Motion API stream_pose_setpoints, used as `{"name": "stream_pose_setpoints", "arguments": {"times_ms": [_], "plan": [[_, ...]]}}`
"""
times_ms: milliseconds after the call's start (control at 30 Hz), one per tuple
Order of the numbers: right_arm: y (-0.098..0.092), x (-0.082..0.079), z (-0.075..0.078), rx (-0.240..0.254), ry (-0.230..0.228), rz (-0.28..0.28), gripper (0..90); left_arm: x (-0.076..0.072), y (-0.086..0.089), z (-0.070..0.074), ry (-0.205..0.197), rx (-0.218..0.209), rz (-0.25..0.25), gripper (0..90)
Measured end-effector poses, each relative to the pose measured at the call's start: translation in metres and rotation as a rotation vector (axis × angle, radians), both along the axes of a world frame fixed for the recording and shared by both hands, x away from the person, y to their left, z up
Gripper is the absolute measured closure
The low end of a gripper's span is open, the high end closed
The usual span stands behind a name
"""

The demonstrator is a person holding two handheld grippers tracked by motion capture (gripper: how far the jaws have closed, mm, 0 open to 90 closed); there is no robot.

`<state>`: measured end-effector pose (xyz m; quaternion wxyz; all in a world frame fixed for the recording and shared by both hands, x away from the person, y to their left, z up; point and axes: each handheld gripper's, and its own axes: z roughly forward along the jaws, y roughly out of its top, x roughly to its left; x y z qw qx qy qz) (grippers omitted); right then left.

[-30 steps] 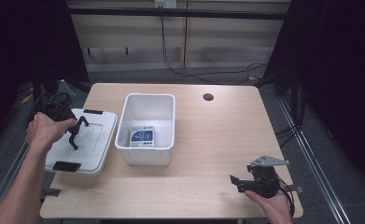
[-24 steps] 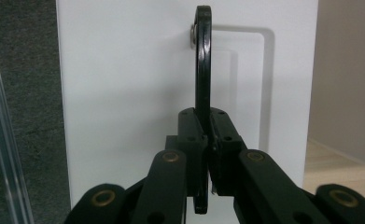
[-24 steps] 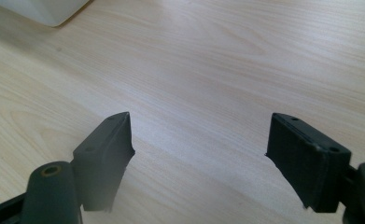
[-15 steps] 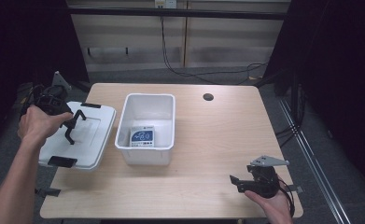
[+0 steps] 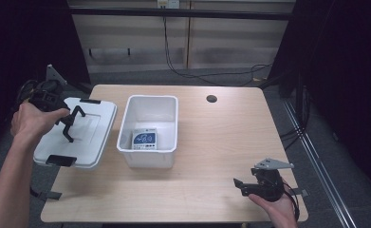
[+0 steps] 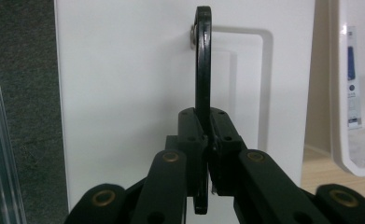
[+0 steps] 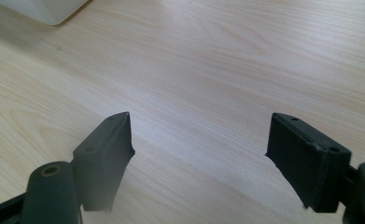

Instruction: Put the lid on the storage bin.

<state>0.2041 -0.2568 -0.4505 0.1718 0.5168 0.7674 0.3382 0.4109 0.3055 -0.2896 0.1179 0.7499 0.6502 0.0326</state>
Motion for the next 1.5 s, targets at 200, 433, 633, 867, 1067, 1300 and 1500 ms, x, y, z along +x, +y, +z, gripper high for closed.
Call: {"name": "stream_pose_setpoints", "arguments": {"times_ms": [200,433,633,867,1067,1300,1500], "plan": [[0.000,0.000,0.000,0.001,0.001,0.001,21.6,0.000,-0.002,0.010,-0.005,-0.009,0.000,85.2],[0.000,0.000,0.000,0.001,0.000,0.000,21.6,-0.002,-0.002,0.026,-0.026,-0.016,-0.007,85.2],[0.000,0.000,0.000,0.001,-0.001,0.005,21.6,-0.001,-0.007,0.028,-0.019,-0.034,-0.019,85.2],[0.000,0.000,0.000,0.003,0.003,-0.001,21.2,0.001,-0.026,0.033,-0.033,-0.030,-0.042,85.2],[0.000,0.000,0.000,-0.002,0.001,0.006,21.2,0.000,-0.040,0.051,-0.058,-0.037,-0.055,85.2],[0.001,-0.001,0.000,-0.001,0.004,0.007,21.2,0.002,-0.060,0.060,-0.072,-0.061,-0.046,85.2],[0.001,0.000,0.000,-0.002,0.001,0.013,21.2,0.006,-0.077,0.056,-0.066,-0.085,-0.014,85.2]]}}
